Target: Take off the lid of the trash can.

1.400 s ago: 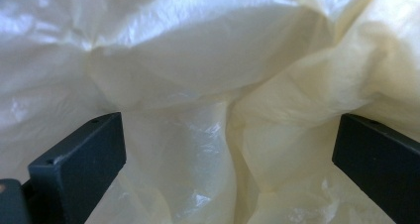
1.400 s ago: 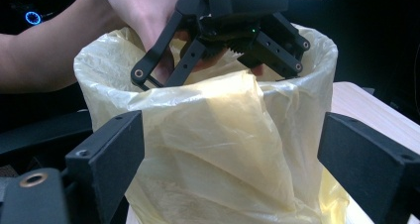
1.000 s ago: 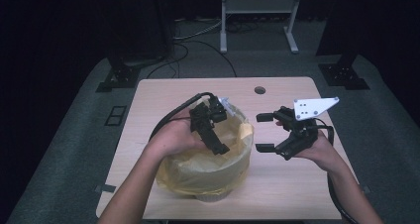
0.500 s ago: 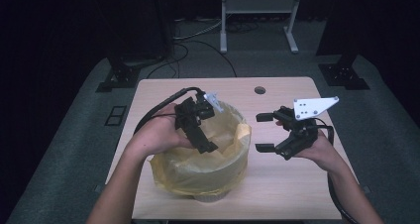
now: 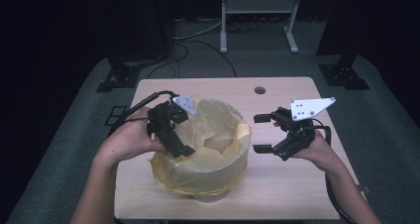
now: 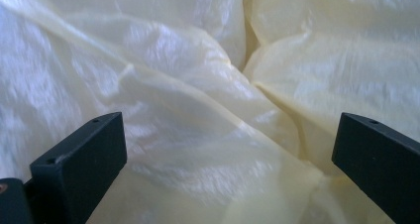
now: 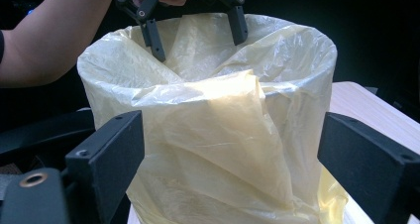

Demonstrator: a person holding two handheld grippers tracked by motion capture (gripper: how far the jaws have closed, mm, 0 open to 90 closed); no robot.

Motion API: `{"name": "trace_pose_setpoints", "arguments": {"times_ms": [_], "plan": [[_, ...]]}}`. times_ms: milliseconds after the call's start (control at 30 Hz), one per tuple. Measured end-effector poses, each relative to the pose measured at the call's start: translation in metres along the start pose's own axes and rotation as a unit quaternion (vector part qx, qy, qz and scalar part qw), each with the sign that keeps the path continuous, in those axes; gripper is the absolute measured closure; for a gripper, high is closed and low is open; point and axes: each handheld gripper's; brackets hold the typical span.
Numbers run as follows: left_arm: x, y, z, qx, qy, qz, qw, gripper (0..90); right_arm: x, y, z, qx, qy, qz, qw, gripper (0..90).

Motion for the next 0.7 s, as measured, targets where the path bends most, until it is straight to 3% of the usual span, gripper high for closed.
{"name": "trace_pose_setpoints", "arguments": {"times_ms": [100, 267, 500, 633, 700], "plan": [[0.000, -0.005, -0.002, -0.011, -0.006, 0.005, 0.9999, 2.6, 0.000, 0.000, 0.001, 0.003, 0.000, 0.001, 1.0000, 9.6], [-0.006, -0.011, 0.001, -0.004, -0.008, 0.024, 0.9997, 2.3, 0.000, 0.000, 0.000, 0.001, 0.000, 0.000, 1.0000, 9.6], [-0.007, -0.012, 0.002, -0.008, -0.001, 0.024, 0.9997, 1.4, 0.001, 0.000, -0.001, 0.003, 0.000, 0.000, 1.0000, 9.6], [-0.005, -0.013, -0.002, -0.037, -0.001, 0.018, 0.9992, 0.0, 0.001, 0.000, -0.001, 0.002, 0.000, 0.000, 1.0000, 9.6], [-0.002, -0.015, -0.010, -0.078, 0.002, 0.010, 0.9969, 0.0, 0.000, 0.001, -0.001, 0.002, -0.001, 0.000, 1.0000, 9.6]]}}
Point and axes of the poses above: each handheld gripper's, and its own axes: z roughly forward along the jaws, y roughly out of its top, x roughly to its left, and after that the axes turned 5 degrees about -y, right-handed
